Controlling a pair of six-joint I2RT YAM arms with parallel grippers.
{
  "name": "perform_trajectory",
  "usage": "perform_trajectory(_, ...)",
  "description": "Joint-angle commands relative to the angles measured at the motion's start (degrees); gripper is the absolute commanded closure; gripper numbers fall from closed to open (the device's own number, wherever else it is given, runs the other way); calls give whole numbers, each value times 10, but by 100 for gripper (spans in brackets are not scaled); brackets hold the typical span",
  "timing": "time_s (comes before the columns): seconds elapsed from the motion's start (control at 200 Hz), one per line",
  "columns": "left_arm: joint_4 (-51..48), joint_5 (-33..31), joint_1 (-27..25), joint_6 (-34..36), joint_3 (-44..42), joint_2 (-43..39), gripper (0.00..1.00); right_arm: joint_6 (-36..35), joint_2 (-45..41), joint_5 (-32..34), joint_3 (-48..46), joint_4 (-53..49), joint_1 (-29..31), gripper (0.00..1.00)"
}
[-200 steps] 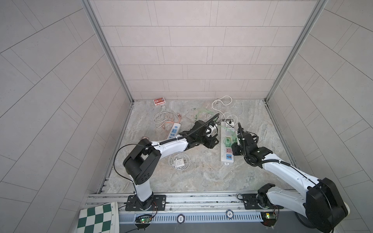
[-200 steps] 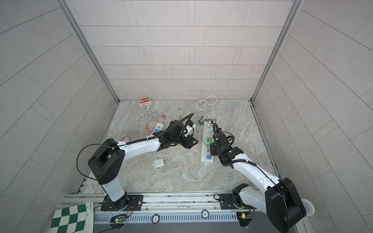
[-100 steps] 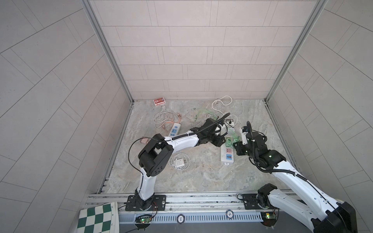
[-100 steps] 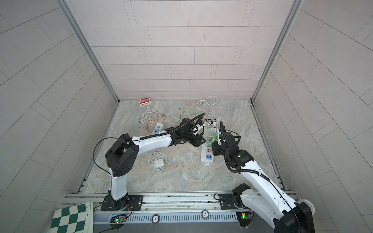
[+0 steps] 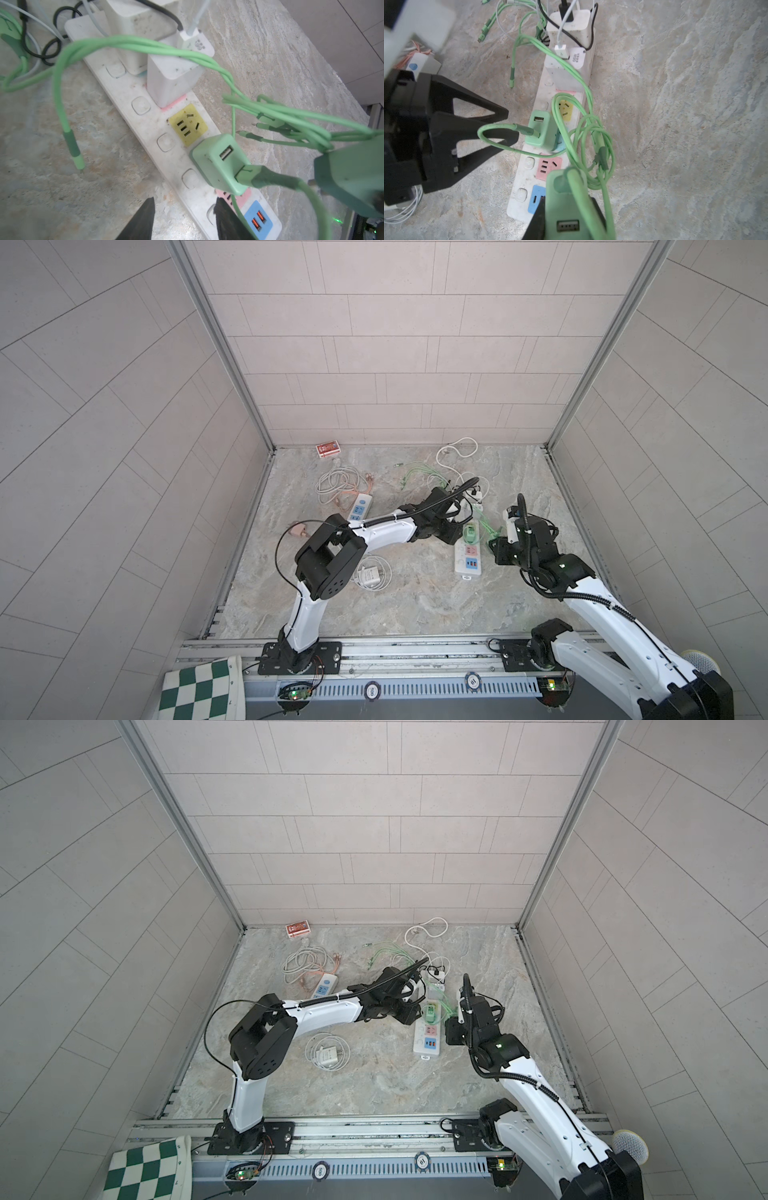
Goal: Insert the plug
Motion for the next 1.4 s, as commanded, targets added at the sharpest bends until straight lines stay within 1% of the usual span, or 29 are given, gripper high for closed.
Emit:
perform_trajectory(0.0, 21, -20, 6, -16, 18, 0, 46, -5, -9, -13, -4, 2, -2, 100)
perform_trajectory(0.265, 22, -6, 9, -30, 78, 34, 46, -2, -16, -22, -17, 3, -3, 100)
perform_trajectory(0.4, -10, -8, 9, -26, 119, 61, 47, -1, -16, -30, -30, 21, -2, 100)
perform_trajectory(0.505, -18, -9, 9, -25, 127, 71, 48, -1, -16, -33, -35, 25, -2, 100)
perform_trajectory(0.676, -32, -3, 9, -26, 121, 74, 50, -5, -17, -30, -35, 25, -2, 100)
perform_trajectory(0.836, -11, -5, 9, -28, 87, 54, 49, -6, -12, -30, -32, 29, -3, 100)
perform_trajectory(1.081, -10, 10, 9, -28, 87, 57, 49, -4, -5, -29, -29, 32, -3, 100)
perform_trajectory(1.206, 3, -4, 11, -35, 69, 46, 49, -4, -3, -31, -31, 34, -3, 100)
perform_trajectory(1.396, 24, -4, 13, -48, 50, 21, 49, -4, 4, -31, -36, 39, -3, 100)
